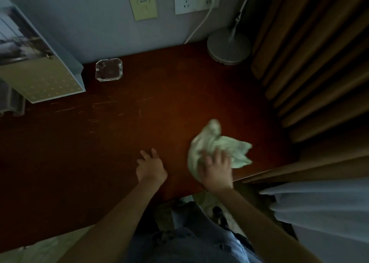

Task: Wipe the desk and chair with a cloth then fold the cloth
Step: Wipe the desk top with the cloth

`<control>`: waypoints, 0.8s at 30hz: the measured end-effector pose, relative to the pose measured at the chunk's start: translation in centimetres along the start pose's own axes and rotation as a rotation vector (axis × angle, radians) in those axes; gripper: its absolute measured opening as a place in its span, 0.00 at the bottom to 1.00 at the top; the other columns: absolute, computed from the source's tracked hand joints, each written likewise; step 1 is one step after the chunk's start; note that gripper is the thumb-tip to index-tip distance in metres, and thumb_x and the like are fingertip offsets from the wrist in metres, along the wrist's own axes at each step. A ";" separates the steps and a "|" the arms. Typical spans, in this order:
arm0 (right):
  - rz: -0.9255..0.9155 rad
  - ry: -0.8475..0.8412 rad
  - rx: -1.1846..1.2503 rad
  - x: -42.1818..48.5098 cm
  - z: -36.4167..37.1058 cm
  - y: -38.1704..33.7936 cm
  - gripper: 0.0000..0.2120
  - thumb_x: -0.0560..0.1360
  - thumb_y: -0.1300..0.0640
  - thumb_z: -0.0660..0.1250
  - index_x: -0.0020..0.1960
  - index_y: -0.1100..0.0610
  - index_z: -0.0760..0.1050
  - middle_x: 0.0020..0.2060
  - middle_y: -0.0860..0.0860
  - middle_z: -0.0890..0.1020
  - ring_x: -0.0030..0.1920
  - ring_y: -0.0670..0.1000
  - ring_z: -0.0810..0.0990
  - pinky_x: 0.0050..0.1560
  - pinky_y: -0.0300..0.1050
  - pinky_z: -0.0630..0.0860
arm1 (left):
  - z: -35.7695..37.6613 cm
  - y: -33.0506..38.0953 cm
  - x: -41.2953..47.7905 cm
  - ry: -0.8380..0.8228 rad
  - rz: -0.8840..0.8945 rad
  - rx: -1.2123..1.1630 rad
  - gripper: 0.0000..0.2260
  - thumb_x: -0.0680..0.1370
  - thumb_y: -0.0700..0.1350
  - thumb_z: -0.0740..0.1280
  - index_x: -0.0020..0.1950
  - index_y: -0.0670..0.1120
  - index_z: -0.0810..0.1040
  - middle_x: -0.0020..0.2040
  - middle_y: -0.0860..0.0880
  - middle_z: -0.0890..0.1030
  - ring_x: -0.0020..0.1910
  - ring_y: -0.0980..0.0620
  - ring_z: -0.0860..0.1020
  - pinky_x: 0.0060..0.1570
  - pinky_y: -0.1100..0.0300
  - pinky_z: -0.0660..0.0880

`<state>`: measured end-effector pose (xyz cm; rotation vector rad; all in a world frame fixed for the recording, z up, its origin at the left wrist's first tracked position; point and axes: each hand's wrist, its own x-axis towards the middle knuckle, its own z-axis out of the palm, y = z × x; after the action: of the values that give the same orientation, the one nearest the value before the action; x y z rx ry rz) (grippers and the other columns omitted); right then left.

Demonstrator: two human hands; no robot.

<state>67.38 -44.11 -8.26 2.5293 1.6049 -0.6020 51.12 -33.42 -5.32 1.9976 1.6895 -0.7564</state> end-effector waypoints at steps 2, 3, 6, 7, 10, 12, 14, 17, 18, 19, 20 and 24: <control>-0.338 -0.112 -0.069 -1.4 0.8 -2.7 0.27 0.80 0.43 0.50 0.77 0.50 0.52 0.76 0.61 0.48 0.75 0.66 0.46 0.72 0.63 0.43 | 0.1 0.0 0.0 -0.006 0.002 0.004 0.35 0.79 0.52 0.60 0.78 0.46 0.42 0.77 0.37 0.45 0.73 0.36 0.57 0.63 0.49 0.69; -0.496 -0.157 -0.082 -1.9 1.3 -3.3 0.27 0.78 0.43 0.50 0.76 0.50 0.56 0.76 0.61 0.51 0.74 0.66 0.49 0.72 0.63 0.45 | 0.2 -0.1 -0.1 0.002 0.007 0.004 0.34 0.80 0.53 0.59 0.78 0.46 0.42 0.77 0.37 0.46 0.73 0.36 0.57 0.63 0.49 0.69; -0.747 -0.174 -0.088 -1.7 2.2 -1.9 0.25 0.73 0.44 0.52 0.69 0.45 0.65 0.73 0.57 0.63 0.72 0.65 0.61 0.67 0.63 0.61 | 0.0 -0.3 -0.2 0.014 0.025 0.015 0.34 0.80 0.52 0.60 0.78 0.47 0.44 0.77 0.37 0.47 0.72 0.37 0.59 0.64 0.48 0.67; -0.742 -0.155 -0.077 -1.1 2.0 -0.7 0.23 0.75 0.45 0.55 0.70 0.43 0.64 0.74 0.54 0.62 0.73 0.63 0.59 0.67 0.62 0.62 | -0.2 -0.3 -0.2 0.009 0.028 0.024 0.34 0.79 0.51 0.60 0.78 0.47 0.44 0.77 0.37 0.48 0.72 0.37 0.60 0.64 0.49 0.68; -0.560 -0.112 -0.014 1.1 -0.3 4.3 0.25 0.79 0.45 0.58 0.74 0.38 0.56 0.77 0.48 0.50 0.76 0.56 0.46 0.71 0.55 0.53 | -0.8 -0.2 0.2 -0.018 0.032 0.034 0.33 0.80 0.49 0.60 0.78 0.46 0.45 0.77 0.37 0.48 0.71 0.38 0.63 0.62 0.50 0.70; -0.366 -0.064 0.028 2.6 -1.7 8.9 0.25 0.79 0.44 0.58 0.74 0.40 0.57 0.77 0.50 0.51 0.75 0.57 0.49 0.71 0.56 0.54 | -1.1 0.0 0.3 -0.036 0.018 0.039 0.33 0.80 0.49 0.60 0.78 0.46 0.45 0.77 0.36 0.48 0.71 0.38 0.64 0.62 0.51 0.71; -0.121 0.035 0.089 3.8 -2.9 13.8 0.26 0.77 0.41 0.56 0.74 0.45 0.61 0.75 0.56 0.58 0.73 0.61 0.56 0.69 0.57 0.59 | -1.1 0.3 0.4 -0.067 0.005 0.045 0.35 0.80 0.50 0.61 0.78 0.45 0.43 0.77 0.36 0.46 0.72 0.38 0.62 0.62 0.51 0.71; 0.345 0.104 0.230 4.3 -4.7 18.9 0.25 0.79 0.49 0.60 0.74 0.52 0.62 0.73 0.61 0.61 0.72 0.63 0.59 0.69 0.59 0.57 | -1.2 0.3 0.4 -0.121 -0.001 0.072 0.38 0.79 0.49 0.63 0.78 0.45 0.39 0.77 0.36 0.43 0.72 0.38 0.61 0.61 0.53 0.71; 0.456 0.094 0.259 4.3 -4.7 19.8 0.25 0.79 0.52 0.60 0.75 0.54 0.61 0.73 0.61 0.61 0.72 0.63 0.59 0.70 0.59 0.56 | -1.3 0.2 0.5 -0.131 0.000 0.081 0.38 0.79 0.49 0.63 0.78 0.45 0.39 0.77 0.36 0.43 0.72 0.38 0.61 0.60 0.53 0.72; 0.524 0.077 0.270 4.3 -4.8 20.1 0.26 0.79 0.53 0.60 0.75 0.54 0.59 0.73 0.61 0.60 0.72 0.64 0.58 0.70 0.59 0.56 | -1.4 0.2 0.5 -0.137 0.003 0.089 0.38 0.79 0.49 0.62 0.78 0.45 0.38 0.77 0.36 0.43 0.72 0.38 0.61 0.60 0.53 0.72; 0.564 0.070 0.266 4.3 -4.7 19.8 0.27 0.79 0.52 0.59 0.76 0.53 0.56 0.74 0.62 0.58 0.72 0.65 0.58 0.70 0.60 0.55 | -1.6 0.2 0.5 -0.143 0.007 0.095 0.38 0.79 0.49 0.62 0.78 0.45 0.38 0.77 0.36 0.43 0.73 0.38 0.61 0.61 0.53 0.71; 0.524 0.076 0.153 3.9 -2.8 14.4 0.28 0.79 0.49 0.57 0.76 0.52 0.53 0.74 0.64 0.56 0.71 0.68 0.57 0.69 0.62 0.53 | -1.9 0.5 0.8 -0.166 0.024 0.106 0.38 0.79 0.49 0.62 0.77 0.44 0.39 0.76 0.35 0.44 0.73 0.38 0.61 0.63 0.52 0.70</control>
<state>82.33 -46.45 -9.03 2.9408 0.8675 -0.5832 51.93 -31.69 -4.35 1.9605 1.5577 -0.9928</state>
